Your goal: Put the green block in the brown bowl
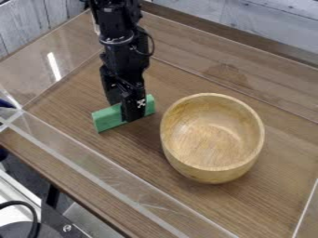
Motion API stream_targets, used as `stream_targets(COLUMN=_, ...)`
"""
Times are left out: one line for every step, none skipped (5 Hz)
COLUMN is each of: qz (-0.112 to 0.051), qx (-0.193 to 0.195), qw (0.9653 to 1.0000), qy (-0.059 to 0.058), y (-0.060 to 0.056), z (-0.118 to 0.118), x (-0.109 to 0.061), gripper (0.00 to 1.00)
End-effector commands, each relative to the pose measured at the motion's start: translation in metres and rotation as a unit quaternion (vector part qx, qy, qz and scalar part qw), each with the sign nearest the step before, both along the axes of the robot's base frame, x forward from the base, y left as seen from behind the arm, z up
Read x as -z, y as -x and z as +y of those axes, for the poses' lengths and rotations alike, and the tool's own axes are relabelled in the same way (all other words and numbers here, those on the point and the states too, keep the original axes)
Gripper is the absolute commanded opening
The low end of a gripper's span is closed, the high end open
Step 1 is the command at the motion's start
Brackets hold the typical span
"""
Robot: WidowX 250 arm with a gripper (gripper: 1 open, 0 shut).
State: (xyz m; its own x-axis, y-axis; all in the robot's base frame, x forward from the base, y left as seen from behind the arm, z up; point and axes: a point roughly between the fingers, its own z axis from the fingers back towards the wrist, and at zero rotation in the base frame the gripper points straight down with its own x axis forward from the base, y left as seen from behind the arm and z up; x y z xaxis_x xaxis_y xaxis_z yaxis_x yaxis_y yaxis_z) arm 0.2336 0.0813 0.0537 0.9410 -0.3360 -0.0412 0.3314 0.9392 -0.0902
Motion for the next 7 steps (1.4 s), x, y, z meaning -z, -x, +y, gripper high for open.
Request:
stream_targets(qz=-0.019, qx=-0.005, qw=0.9998, qy=-0.002, y=-0.0073, z=0.0040, x=-0.0083, gripper=1.00)
stream_targets(qz=-0.018, qx=-0.006, qw=0.9998, qy=0.002, y=-0.0079, z=0.0039, x=-0.0081, gripper=1.00)
stream_targets(qz=-0.018, qx=-0.007, qw=0.9998, qy=0.004, y=-0.0089, z=0.0038, x=-0.0090, gripper=1.00)
stream_targets(qz=-0.018, qx=-0.008, qw=0.9998, qy=0.006, y=-0.0109, z=0.0043, x=-0.0104, gripper=1.00)
stream_targets(qz=-0.016, qx=-0.009, qw=0.9998, qy=0.009, y=-0.0112, z=0.0044, x=-0.0092, gripper=1.00)
stream_targets(qz=-0.016, qx=-0.009, qw=0.9998, qy=0.011, y=-0.0117, z=0.0046, x=-0.0096, gripper=1.00)
stream_targets(qz=-0.014, qx=-0.009, qw=0.9998, qy=0.014, y=-0.0123, z=0.0048, x=-0.0092, gripper=1.00)
